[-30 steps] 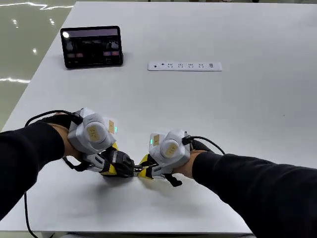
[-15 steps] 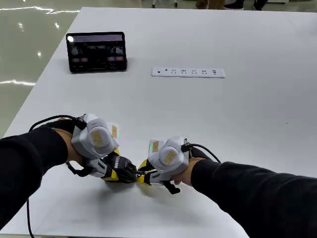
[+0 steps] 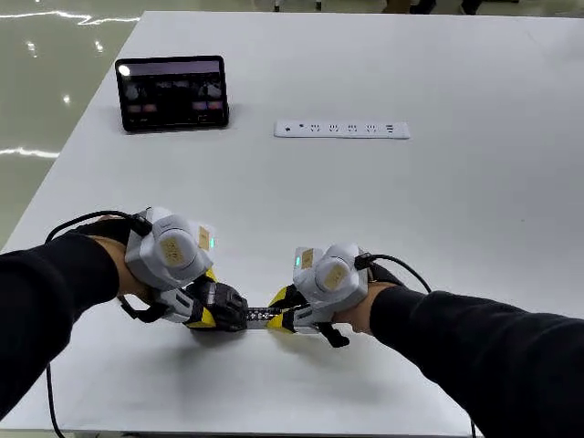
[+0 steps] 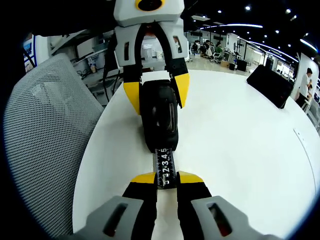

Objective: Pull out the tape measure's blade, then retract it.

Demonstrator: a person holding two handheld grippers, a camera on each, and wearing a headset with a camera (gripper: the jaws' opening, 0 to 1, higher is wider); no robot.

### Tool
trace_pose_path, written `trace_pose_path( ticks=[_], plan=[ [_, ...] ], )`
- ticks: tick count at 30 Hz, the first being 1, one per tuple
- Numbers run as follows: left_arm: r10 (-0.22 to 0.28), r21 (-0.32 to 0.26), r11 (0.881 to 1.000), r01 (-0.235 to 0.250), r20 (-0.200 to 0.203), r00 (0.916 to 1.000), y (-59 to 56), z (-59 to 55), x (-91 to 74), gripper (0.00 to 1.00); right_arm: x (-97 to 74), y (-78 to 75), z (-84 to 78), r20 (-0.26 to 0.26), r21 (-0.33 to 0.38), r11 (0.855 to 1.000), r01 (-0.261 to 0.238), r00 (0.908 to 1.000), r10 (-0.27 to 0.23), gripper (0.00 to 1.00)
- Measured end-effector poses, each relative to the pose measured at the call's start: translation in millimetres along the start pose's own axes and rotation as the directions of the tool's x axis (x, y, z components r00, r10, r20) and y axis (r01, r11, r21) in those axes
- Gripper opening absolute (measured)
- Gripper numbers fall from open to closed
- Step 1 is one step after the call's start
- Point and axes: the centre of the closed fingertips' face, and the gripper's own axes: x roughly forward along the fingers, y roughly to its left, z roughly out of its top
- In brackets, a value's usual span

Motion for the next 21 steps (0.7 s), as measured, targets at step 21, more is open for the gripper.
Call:
trace_pose_path(
  ticks=[21],
  plan=[
    [0.002, -0.019, 1.000, -0.001, 0.013, 0.9999, 0.2, 2.2, 0.6, 0.29, -14.3, -0.8, -13.3, 0.000, 0.012, 1.000, 0.014, 0.9999, -0.014, 0.10]
  ],
)
